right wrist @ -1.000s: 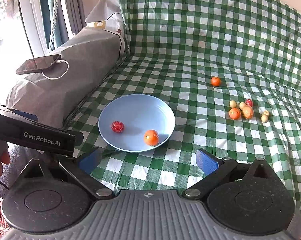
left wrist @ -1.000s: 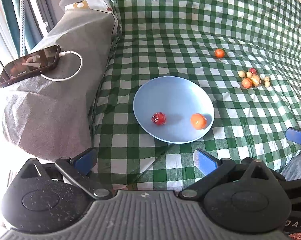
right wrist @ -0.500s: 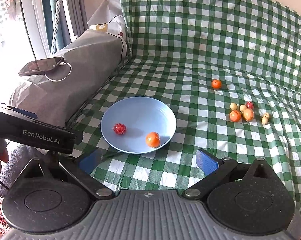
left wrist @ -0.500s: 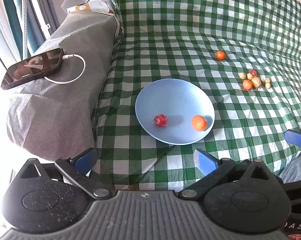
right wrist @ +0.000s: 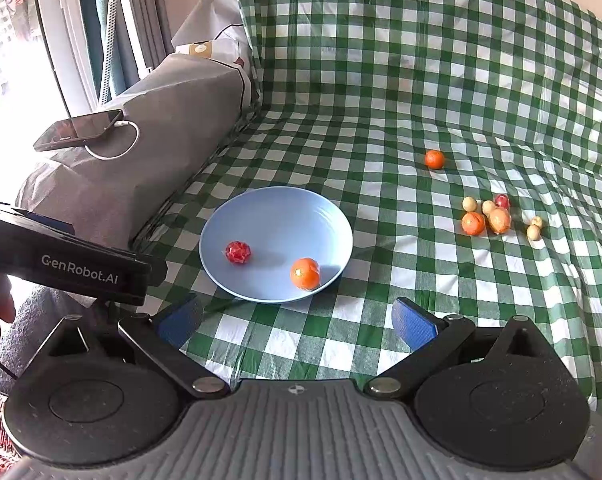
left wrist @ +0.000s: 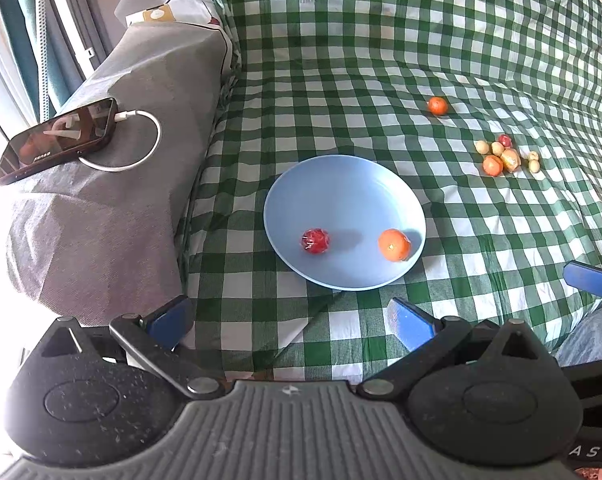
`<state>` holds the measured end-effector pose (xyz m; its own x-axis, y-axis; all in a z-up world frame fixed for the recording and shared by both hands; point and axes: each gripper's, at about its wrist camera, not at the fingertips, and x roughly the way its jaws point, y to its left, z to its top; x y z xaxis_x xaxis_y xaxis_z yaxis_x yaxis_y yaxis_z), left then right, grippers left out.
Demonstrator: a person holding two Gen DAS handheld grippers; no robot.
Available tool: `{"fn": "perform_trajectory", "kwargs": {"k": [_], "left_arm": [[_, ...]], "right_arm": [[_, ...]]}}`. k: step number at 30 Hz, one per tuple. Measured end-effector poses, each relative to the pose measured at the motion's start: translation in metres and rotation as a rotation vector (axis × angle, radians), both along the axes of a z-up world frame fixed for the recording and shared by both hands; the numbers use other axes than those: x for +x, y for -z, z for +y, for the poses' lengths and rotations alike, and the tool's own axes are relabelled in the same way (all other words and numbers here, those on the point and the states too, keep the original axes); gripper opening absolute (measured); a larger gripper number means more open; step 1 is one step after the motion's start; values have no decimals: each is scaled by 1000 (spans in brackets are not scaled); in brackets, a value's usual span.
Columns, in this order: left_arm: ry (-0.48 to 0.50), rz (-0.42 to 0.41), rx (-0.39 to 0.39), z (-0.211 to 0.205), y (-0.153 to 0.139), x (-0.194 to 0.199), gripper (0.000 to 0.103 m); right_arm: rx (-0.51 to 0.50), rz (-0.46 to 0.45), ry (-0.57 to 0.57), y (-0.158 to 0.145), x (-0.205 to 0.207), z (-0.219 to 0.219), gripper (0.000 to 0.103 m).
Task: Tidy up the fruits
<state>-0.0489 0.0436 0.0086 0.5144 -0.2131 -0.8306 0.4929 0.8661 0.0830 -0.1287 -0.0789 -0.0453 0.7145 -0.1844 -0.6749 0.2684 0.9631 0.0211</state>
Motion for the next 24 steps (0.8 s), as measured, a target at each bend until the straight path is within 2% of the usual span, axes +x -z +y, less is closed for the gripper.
{"fn": "perform_trajectory", "kwargs": {"k": [15, 24], "left_arm": [[-12, 20, 36, -12, 6, 7, 103], [15, 19, 54, -42, 9, 19, 103]], "right_arm": [[52, 3, 42, 11, 2, -10, 100], [76, -15, 138, 17, -3, -45, 100]]}}
